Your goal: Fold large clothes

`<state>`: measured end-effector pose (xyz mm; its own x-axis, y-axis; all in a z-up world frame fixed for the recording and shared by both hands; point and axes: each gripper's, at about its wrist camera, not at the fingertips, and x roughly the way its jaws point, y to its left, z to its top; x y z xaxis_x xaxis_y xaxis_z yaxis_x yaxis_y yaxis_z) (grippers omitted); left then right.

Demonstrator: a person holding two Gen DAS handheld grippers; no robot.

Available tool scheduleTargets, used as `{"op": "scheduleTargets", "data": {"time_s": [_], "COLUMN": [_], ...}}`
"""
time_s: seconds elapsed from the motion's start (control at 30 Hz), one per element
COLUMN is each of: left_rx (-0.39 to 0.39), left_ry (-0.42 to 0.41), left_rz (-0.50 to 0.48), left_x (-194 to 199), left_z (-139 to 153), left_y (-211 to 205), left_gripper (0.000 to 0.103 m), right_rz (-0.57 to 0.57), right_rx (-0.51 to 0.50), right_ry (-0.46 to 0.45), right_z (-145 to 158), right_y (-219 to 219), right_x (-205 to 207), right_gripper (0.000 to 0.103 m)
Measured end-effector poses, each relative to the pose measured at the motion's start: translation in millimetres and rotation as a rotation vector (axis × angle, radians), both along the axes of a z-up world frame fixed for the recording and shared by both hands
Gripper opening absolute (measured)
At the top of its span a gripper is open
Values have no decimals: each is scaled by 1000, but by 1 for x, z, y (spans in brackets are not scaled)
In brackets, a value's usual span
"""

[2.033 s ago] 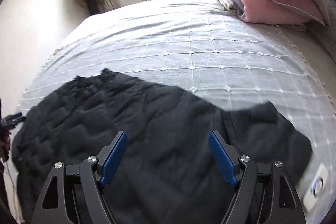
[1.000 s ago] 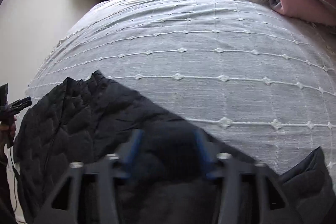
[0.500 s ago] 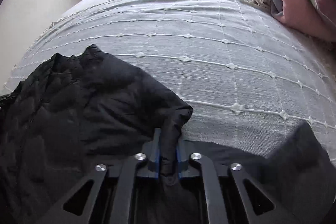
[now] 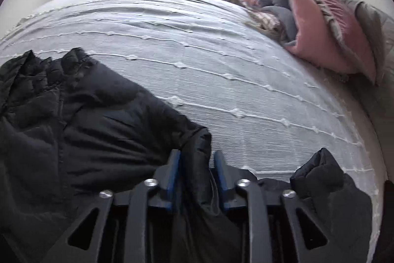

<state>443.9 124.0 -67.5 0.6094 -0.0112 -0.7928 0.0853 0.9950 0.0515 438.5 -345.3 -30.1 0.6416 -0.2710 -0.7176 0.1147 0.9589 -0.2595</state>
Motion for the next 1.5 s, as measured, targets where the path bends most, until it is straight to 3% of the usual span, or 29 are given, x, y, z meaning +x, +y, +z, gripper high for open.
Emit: {"op": "scheduleTargets", "data": {"time_s": [0.13, 0.2, 0.3, 0.37, 0.53, 0.77, 0.93, 1.07, 1.17, 1.23, 1.27, 1.3, 1.33, 1.43, 1.5], "left_rx": [21, 19, -4, -26, -71, -132, -190, -242, -280, -288, -297, -340, -353, -205, -138], "left_ry": [7, 9, -5, 9, 63, 109, 136, 159, 180, 70, 53, 32, 7, -131, -104], "left_rz": [22, 44, 82, 104, 171, 292, 401, 508, 576, 577, 569, 548, 553, 663, 708], "left_x": [-17, -31, -59, -81, -132, -184, -207, -216, -213, -215, -215, -213, -214, -224, -217], "left_z": [21, 37, 59, 69, 86, 83, 57, 20, -11, -8, -6, -4, 1, 21, 16], "left_y": [16, 31, 55, 72, 123, 194, 241, 274, 292, 293, 292, 292, 291, 289, 294], "left_gripper": [56, 69, 77, 82, 82, 83, 83, 82, 76, 60, 31, 10, 10, 8, 9], "right_rz": [-3, -12, -19, -21, -4, 22, 34, 29, 12, 7, 4, 0, -5, -14, -27], "right_rx": [106, 185, 308, 363, 469, 532, 598, 578, 574, 567, 561, 555, 551, 543, 534], "right_ry": [-23, -72, -134, -140, -104, -118, -97, -43, -49, -45, -45, -42, -35, -20, -13], "right_z": [31, 57, 90, 106, 125, 120, 94, 71, 63, 58, 57, 54, 52, 44, 38], "right_y": [-17, -31, -43, -47, -32, -1, 6, 10, 8, 7, 7, 6, 5, 3, 2], "right_x": [-28, -55, -94, -118, -181, -252, -270, -266, -263, -261, -261, -260, -259, -258, -257], "right_gripper": [61, 74, 84, 85, 86, 86, 86, 86, 86, 86, 86, 86, 86, 86, 86]}}
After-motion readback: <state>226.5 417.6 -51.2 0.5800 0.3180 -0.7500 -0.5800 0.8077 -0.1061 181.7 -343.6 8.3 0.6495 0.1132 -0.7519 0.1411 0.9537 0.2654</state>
